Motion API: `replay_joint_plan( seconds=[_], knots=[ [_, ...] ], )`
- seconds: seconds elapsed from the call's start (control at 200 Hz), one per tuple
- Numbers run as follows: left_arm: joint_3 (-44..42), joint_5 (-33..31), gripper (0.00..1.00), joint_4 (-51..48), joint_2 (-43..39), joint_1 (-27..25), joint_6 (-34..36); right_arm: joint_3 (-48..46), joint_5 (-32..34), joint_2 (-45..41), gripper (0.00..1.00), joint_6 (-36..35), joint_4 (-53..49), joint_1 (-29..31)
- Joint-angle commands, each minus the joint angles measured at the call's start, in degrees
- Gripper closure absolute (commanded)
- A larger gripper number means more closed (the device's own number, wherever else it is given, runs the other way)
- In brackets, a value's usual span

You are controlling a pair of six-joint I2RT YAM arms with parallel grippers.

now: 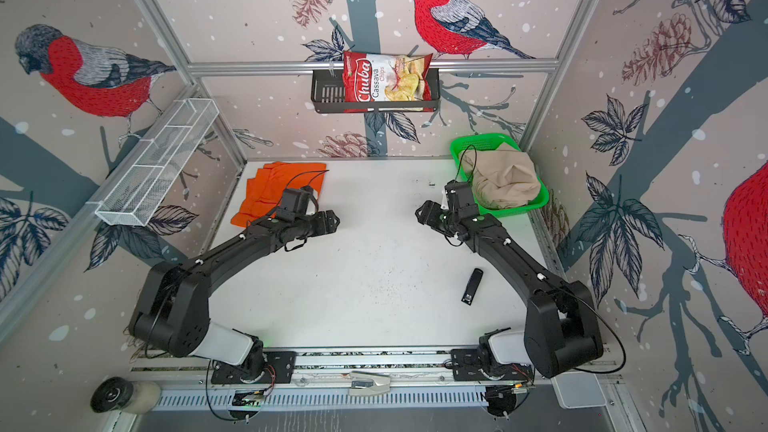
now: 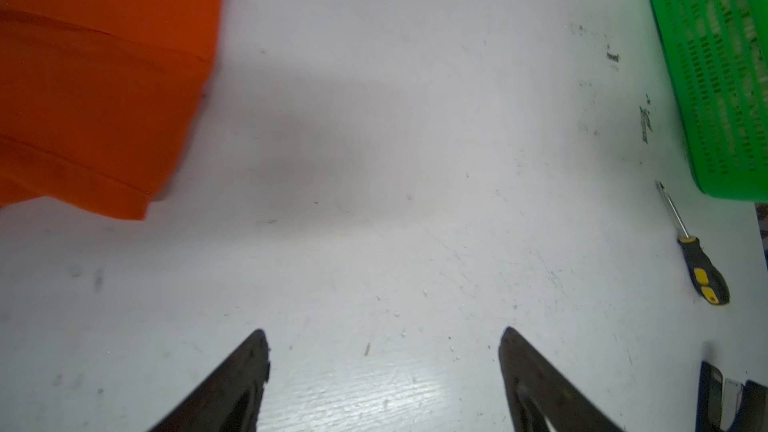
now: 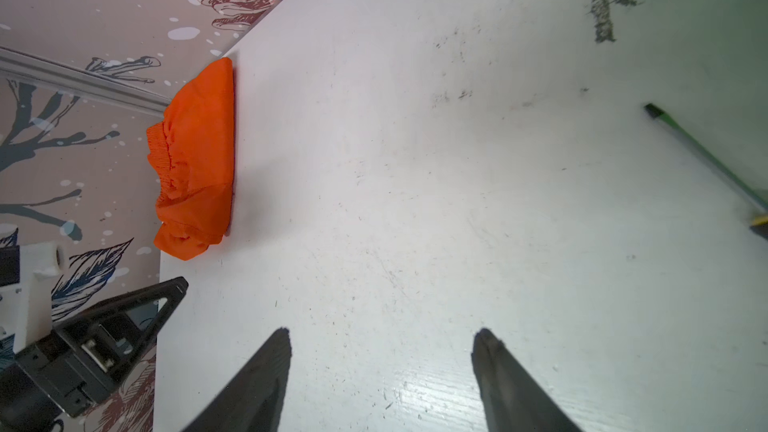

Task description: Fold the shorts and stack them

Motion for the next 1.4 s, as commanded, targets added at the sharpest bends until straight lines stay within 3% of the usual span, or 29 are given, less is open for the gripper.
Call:
replay_joint_plan(
  seconds=[0.0, 0.225, 0.345, 0.6, 0.891, 1.081, 1.131, 1.181, 1.276, 1.341, 1.396],
  knots=[
    [0.6, 0.5, 0.14, 2.9, 1.9, -2.5, -1.7, 2.3, 1.1, 0.6, 0.29, -3.4, -2.7, -2.0],
    [5.2, 1.1, 0.14, 2.7, 6.8, -5.8, -1.9, 8.8, 1.4, 3.7, 0.29, -9.0, -6.5, -9.1],
    [8.0, 0.7, 0.14, 1.4, 8.8, -5.9, -0.9, 15.3, 7.3, 8.1, 0.29, -12.2, -11.4, -13.4],
    [14.0, -0.6, 0.14, -1.9, 13.0, -5.9, 2.1, 35.0, 22.5, 25.3, 0.25, -16.6, -23.5, -20.3],
    [16.5, -0.5, 0.14, -3.2, 16.3, -4.8, 2.0, 56.7, 29.9, 45.1, 0.18, -15.4, -31.5, -25.0],
    [16.1, 0.2, 0.14, -3.0, 16.7, -3.3, 1.7, 62.4, 25.7, 54.8, 0.19, -14.7, -29.6, -26.8],
    [16.1, 0.2, 0.14, -3.1, 16.7, -3.0, 1.6, 62.4, 23.8, 57.0, 0.31, -14.4, -28.2, -27.3],
    [16.0, 0.4, 0.14, -3.2, 16.6, -2.6, 1.6, 62.5, 22.8, 58.6, 0.54, -14.2, -27.4, -27.8],
    [16.3, 0.5, 0.14, -3.6, 16.5, -2.3, 1.4, 61.8, 22.2, 59.0, 0.75, -14.2, -26.0, -28.0],
    [16.3, 0.2, 0.14, -3.7, 16.2, -2.1, 1.3, 59.7, 21.3, 56.8, 0.97, -14.4, -23.9, -27.8],
    [16.3, 0.1, 0.14, -3.5, 16.0, -2.1, 1.1, 57.8, 20.1, 54.2, 1.0, -14.4, -21.9, -27.8]
  ],
)
